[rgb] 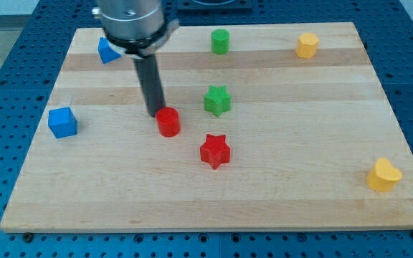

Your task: Push the red circle over the red star

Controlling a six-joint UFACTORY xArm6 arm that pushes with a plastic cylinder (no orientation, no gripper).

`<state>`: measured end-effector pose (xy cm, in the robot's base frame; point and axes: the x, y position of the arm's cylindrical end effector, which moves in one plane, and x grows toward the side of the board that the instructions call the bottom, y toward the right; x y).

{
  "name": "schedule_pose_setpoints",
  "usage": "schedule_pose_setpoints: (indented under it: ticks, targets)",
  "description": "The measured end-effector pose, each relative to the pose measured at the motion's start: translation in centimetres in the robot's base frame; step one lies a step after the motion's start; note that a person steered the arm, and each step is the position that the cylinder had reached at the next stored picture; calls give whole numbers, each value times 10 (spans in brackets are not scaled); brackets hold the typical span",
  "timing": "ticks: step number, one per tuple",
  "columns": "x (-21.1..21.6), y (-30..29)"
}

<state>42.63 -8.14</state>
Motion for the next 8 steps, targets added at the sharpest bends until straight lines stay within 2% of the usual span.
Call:
schedule_pose_setpoints:
  ticks: [1, 2, 3, 4, 6, 8]
  targets:
    - [0, 18]
    - [-10, -7]
    - [1, -48]
    - [29, -38]
    - [31, 35]
    - [31, 51]
